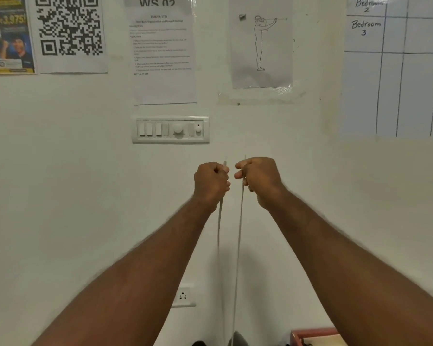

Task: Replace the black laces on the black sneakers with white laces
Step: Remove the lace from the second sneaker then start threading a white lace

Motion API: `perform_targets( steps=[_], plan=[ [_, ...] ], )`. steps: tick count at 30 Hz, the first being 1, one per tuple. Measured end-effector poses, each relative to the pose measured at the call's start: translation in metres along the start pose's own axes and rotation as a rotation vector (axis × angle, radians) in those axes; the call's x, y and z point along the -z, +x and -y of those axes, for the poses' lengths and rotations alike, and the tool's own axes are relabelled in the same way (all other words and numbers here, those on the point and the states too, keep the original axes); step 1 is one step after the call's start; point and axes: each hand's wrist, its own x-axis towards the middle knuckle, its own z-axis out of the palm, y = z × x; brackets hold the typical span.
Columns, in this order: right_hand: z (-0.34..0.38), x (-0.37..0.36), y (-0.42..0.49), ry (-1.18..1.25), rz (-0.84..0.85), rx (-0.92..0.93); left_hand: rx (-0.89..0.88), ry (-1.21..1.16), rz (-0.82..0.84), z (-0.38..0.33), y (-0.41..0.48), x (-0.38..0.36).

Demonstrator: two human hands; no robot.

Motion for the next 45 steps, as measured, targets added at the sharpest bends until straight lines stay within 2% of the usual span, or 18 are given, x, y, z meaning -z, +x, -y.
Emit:
perform_targets(
  steps=[3,5,9,12,17,23,27,31,33,38,45],
  plan=[
    [0.012,-0.002,0.003,-0.025,0.005,0.04,-0.002,-0.09,0.021,-0.004,0.001,0.002],
    [0.01,-0.005,0.001,-0.082,0.067,0.029,-0.002,-0.099,0.03,-0.006,0.0,0.003],
    [-0.001,-0.001,0.001,-0.097,0.045,0.034,-0.019,-0.064,-0.019,-0.007,0.0,0.004],
    [-0.006,0.001,-0.003,-0.13,0.102,0.06,-0.033,-0.106,0.032,-0.01,-0.002,0.004],
    [-0.014,-0.004,-0.008,-0.169,0.112,0.123,0.095,-0.255,0.11,-0.019,-0.009,0.002],
    [-0.02,-0.002,-0.009,-0.234,0.085,0.134,0.159,-0.189,0.198,-0.022,-0.012,0.015],
    [-0.015,0.0,-0.009,-0.149,-0.003,0.107,0.139,-0.143,0.129,-0.015,-0.009,0.012],
    [-0.005,0.001,-0.007,-0.178,0.057,0.07,0.117,-0.103,0.088,-0.009,-0.007,0.01],
    [-0.001,0.005,-0.002,-0.129,-0.016,0.082,0.109,-0.116,0.054,-0.009,-0.007,0.01],
    [0.006,0.005,0.005,-0.132,-0.058,0.151,0.076,-0.162,0.077,-0.014,-0.007,0.008],
    [-0.005,0.004,0.0,-0.228,0.042,0.115,0.118,-0.208,0.084,-0.011,-0.009,0.005]
  ],
)
